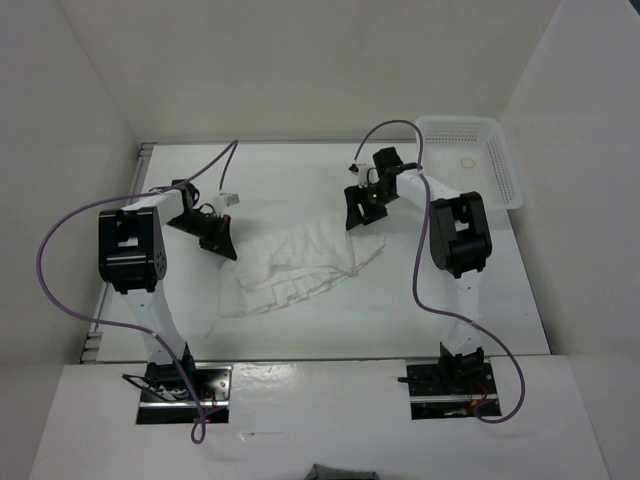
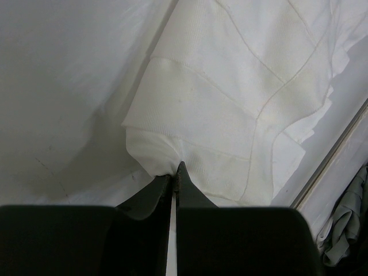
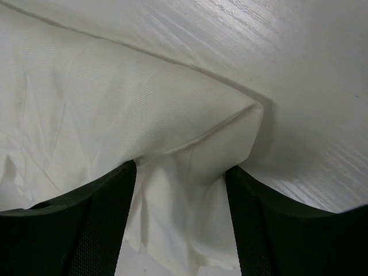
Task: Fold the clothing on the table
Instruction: Fold the skirt
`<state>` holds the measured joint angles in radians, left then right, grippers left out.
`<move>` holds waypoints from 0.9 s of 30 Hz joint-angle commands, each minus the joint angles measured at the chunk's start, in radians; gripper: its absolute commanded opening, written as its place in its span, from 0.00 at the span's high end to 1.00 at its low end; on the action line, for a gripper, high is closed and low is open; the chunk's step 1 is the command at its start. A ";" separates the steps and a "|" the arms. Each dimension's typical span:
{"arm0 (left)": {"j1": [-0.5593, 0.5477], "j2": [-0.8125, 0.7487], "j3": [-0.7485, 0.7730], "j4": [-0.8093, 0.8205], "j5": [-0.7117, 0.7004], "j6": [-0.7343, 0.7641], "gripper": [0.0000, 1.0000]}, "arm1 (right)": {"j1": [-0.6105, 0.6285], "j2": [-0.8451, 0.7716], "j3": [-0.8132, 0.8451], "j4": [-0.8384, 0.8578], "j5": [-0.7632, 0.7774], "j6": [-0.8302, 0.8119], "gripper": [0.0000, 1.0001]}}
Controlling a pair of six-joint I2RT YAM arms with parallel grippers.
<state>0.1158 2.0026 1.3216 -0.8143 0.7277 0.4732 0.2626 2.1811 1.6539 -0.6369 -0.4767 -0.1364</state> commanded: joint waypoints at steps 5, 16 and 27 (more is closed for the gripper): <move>-0.025 -0.033 -0.002 -0.036 0.056 0.048 0.95 | -0.085 0.005 -0.003 -0.095 -0.221 -0.072 0.30; -0.034 -0.033 -0.002 -0.045 0.056 0.058 0.95 | -0.094 0.016 0.006 -0.106 -0.266 -0.095 0.28; -0.034 -0.024 -0.002 -0.054 0.065 0.077 0.95 | -0.085 0.037 0.015 -0.106 -0.277 -0.100 0.28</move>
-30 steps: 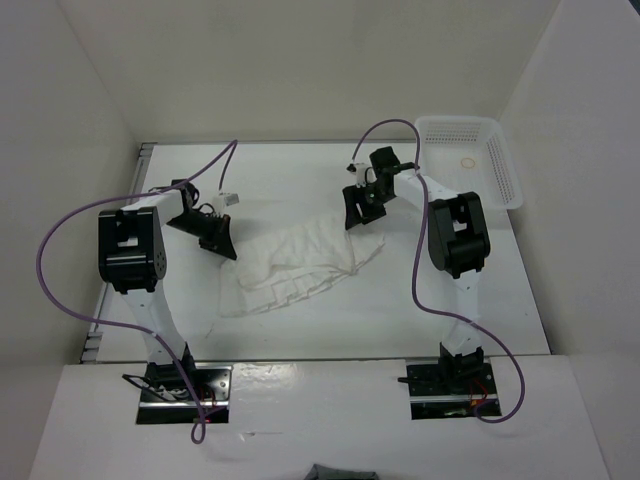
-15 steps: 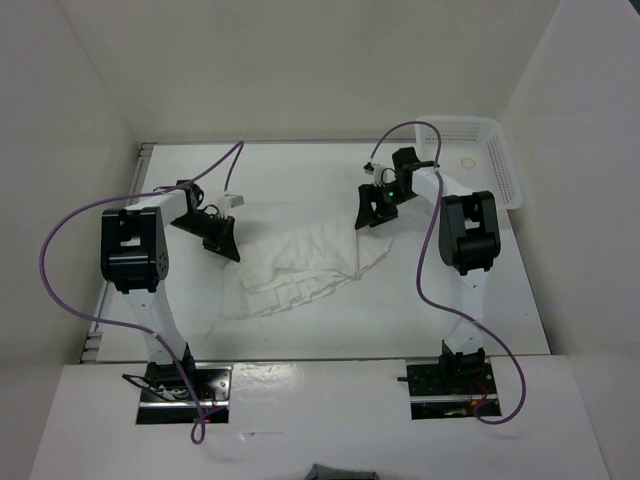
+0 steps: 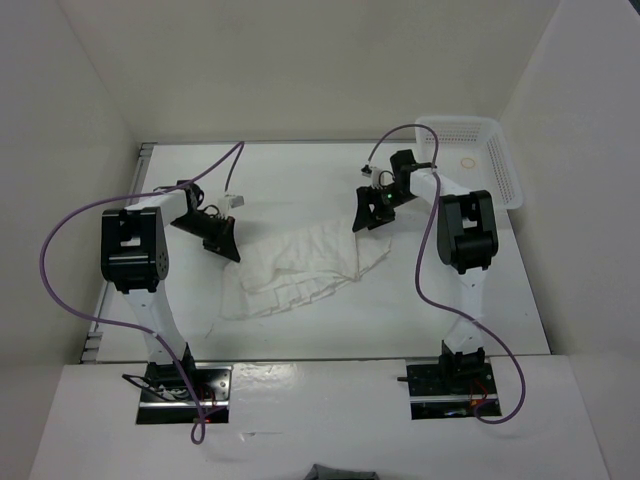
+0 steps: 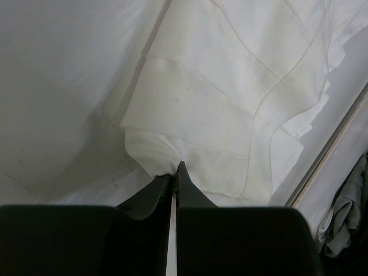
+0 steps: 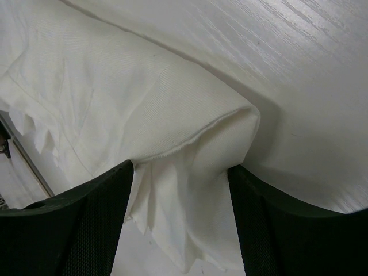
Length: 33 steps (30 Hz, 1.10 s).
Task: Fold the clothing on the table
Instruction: Fold the skirt
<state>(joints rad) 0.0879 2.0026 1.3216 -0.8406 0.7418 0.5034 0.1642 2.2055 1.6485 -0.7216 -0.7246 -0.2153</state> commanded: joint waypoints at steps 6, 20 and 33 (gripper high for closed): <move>-0.007 -0.024 -0.002 -0.037 0.051 0.057 0.95 | 0.014 0.013 0.020 -0.032 -0.056 -0.030 0.28; -0.007 -0.015 0.007 -0.037 0.060 0.057 0.95 | 0.070 0.013 0.011 -0.004 0.013 -0.010 0.48; -0.007 -0.015 0.007 -0.037 0.060 0.057 0.95 | 0.080 -0.056 0.046 0.014 0.215 0.076 1.00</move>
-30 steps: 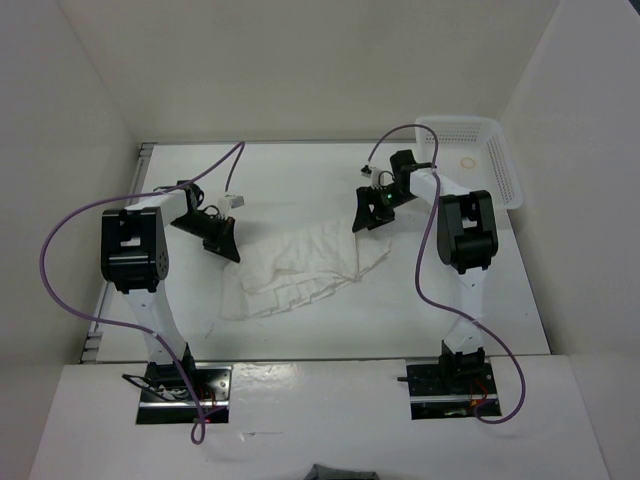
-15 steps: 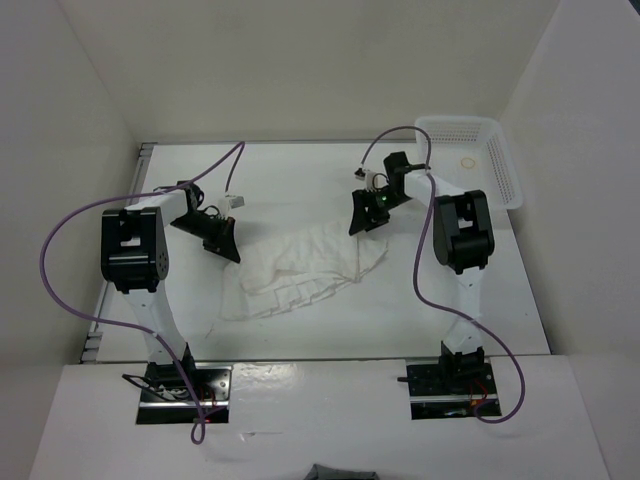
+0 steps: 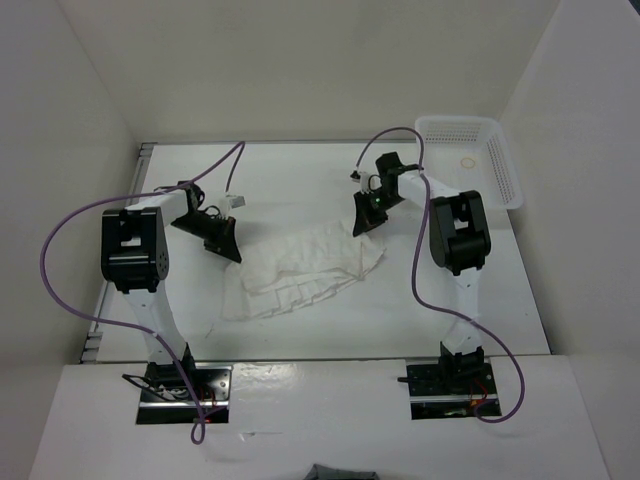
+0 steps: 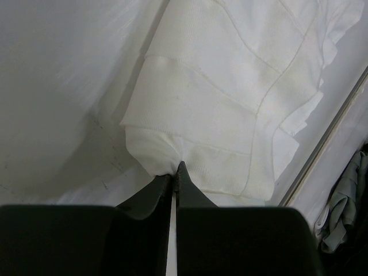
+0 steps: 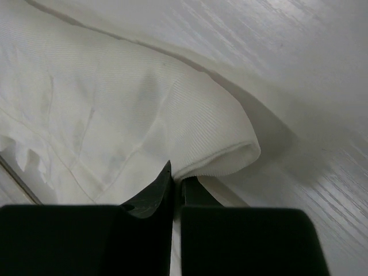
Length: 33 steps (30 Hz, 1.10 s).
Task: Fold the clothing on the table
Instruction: Fold the skirt
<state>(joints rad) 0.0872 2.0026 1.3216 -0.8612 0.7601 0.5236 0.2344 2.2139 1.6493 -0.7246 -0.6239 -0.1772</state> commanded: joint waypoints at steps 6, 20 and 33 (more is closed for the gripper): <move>-0.006 -0.015 0.007 -0.016 0.033 0.036 0.95 | 0.219 -0.198 0.089 0.017 0.395 0.085 1.00; -0.006 -0.005 -0.002 -0.016 0.033 0.027 0.95 | 0.528 -0.092 0.351 -0.114 0.477 0.148 1.00; -0.006 0.004 -0.002 -0.016 0.051 0.018 0.95 | 0.718 -0.072 0.403 -0.114 0.431 0.139 1.00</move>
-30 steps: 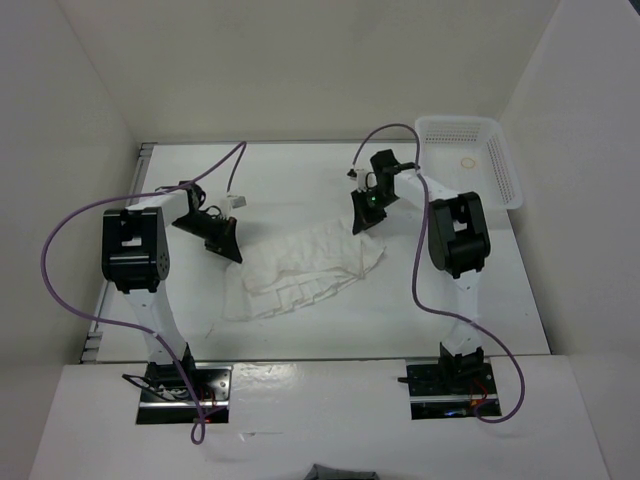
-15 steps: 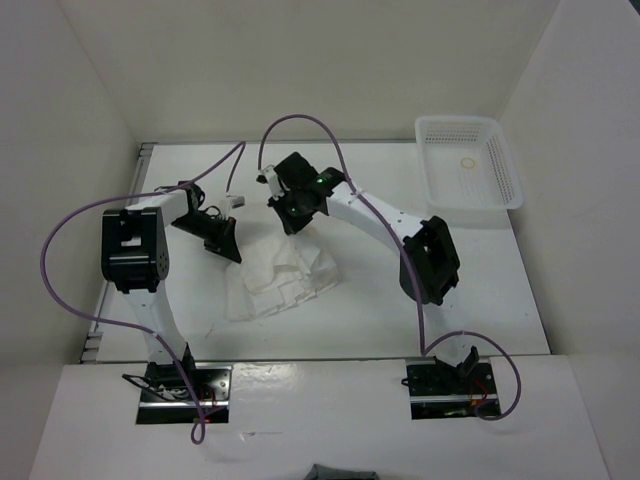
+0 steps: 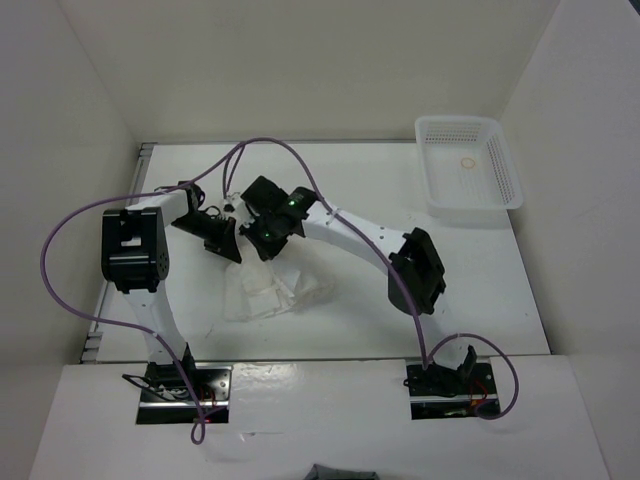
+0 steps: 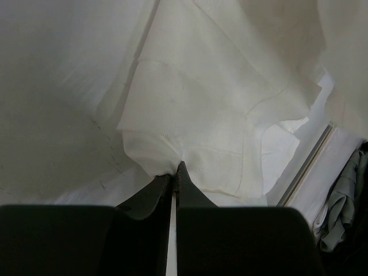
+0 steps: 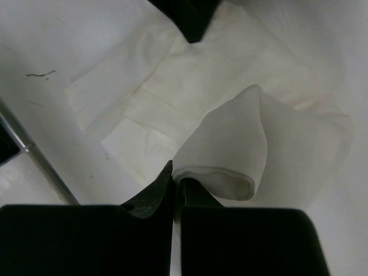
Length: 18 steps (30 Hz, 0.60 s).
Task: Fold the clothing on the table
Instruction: Fold the skirt
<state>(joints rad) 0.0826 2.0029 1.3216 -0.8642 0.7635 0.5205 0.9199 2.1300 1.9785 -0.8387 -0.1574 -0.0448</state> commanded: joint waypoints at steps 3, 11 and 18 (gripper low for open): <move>-0.001 0.004 -0.002 -0.013 0.048 0.021 0.95 | 0.057 0.030 0.117 0.000 -0.045 0.017 1.00; -0.001 0.004 -0.002 -0.013 0.057 0.021 0.95 | 0.077 0.094 0.212 0.010 -0.054 0.063 1.00; -0.001 0.004 -0.002 -0.022 0.057 0.021 0.95 | 0.077 0.171 0.293 0.021 -0.109 0.108 1.00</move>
<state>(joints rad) 0.0826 2.0029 1.3216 -0.8650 0.7650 0.5205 0.9905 2.2692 2.2032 -0.8452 -0.2180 0.0288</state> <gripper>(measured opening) 0.053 0.030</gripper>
